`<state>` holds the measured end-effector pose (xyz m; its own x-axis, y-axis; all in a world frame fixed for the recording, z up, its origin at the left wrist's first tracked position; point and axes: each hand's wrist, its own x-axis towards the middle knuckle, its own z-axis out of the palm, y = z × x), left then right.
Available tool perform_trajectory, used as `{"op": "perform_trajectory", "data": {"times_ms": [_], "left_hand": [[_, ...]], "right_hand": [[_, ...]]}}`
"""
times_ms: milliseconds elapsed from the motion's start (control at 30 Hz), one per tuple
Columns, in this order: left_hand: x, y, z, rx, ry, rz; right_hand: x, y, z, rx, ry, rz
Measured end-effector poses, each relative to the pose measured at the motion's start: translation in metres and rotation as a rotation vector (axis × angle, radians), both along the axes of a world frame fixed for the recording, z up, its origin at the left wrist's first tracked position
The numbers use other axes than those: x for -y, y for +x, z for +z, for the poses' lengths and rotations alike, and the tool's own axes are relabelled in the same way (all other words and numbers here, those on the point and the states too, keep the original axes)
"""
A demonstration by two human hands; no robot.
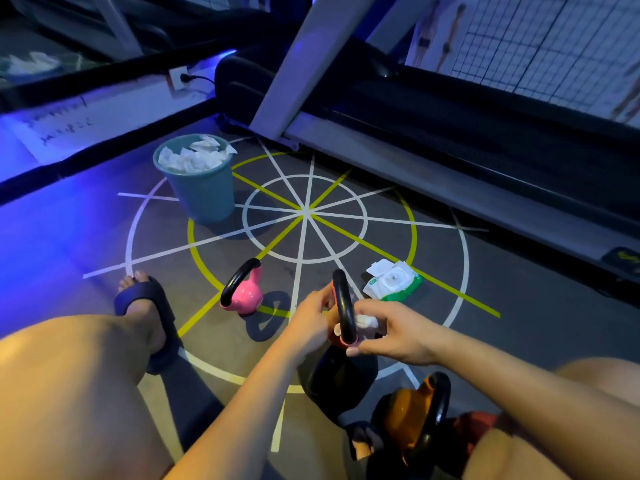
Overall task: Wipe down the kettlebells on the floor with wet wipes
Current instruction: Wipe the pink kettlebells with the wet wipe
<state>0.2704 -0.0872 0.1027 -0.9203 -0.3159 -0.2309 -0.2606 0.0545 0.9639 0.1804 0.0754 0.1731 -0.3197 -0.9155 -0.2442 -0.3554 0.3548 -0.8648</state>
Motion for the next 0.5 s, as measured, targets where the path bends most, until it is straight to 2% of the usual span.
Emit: {"op": "perform_trajectory", "data": {"times_ms": [133, 233, 367, 500], "left_hand": [[-0.014, -0.009, 0.017, -0.049, 0.014, 0.047], [-0.022, -0.021, 0.017, -0.054, 0.039, 0.087], [-0.018, -0.029, 0.015, 0.061, -0.007, 0.065], [-0.018, -0.026, 0.019, 0.059, 0.069, 0.083]], "right_hand": [[-0.013, -0.002, -0.002, -0.184, -0.068, -0.048], [-0.023, -0.006, -0.007, -0.147, -0.075, -0.075], [-0.025, -0.006, -0.008, -0.088, -0.074, -0.106], [-0.016, -0.014, -0.003, -0.223, -0.043, -0.114]]}}
